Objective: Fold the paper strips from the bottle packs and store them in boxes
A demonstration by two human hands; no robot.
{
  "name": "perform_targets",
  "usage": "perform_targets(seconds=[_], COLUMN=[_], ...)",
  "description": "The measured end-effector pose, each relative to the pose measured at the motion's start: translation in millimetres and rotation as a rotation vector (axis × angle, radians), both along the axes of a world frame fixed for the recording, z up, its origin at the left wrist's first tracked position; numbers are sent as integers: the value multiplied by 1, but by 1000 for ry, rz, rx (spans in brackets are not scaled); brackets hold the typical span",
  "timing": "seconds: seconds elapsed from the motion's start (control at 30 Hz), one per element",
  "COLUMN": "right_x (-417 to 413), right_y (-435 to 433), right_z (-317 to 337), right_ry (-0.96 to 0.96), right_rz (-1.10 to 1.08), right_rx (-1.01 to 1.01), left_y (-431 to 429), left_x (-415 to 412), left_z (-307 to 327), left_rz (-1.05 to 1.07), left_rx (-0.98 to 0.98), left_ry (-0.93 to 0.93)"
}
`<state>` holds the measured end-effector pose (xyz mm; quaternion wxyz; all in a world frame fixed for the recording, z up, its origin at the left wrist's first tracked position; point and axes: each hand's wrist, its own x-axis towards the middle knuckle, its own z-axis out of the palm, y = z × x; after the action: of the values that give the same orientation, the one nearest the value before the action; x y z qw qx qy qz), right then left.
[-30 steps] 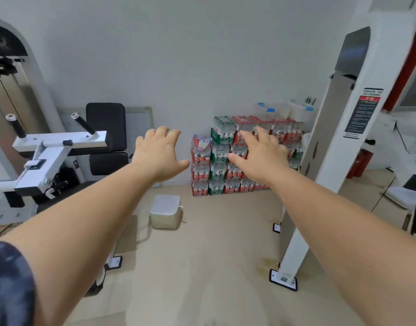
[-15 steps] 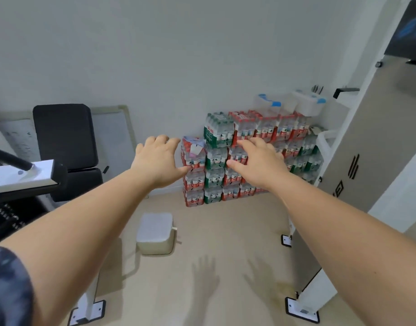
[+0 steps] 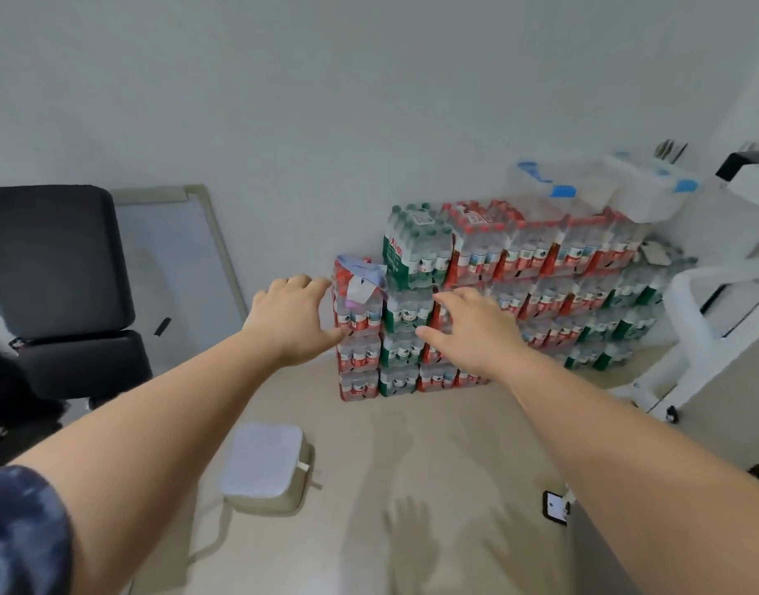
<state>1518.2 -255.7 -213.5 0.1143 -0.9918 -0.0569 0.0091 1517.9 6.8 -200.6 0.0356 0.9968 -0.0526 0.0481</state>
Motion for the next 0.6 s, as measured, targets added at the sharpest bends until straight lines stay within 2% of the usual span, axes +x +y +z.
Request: perform_targets(seconds=[0.33, 0.53, 0.6], right_x=[204, 310, 338], right_y=[26, 60, 68], right_z=[-63, -98, -106], right_ry=[165, 299, 340], right_rz=[47, -15, -32], right_rx=[71, 77, 63], left_y=[17, 45, 51], left_x=[202, 320, 353], left_z=[-70, -117, -128], left_rz=[42, 14, -26], left_rx=[-119, -221, -200], left_ry=[129, 276, 316])
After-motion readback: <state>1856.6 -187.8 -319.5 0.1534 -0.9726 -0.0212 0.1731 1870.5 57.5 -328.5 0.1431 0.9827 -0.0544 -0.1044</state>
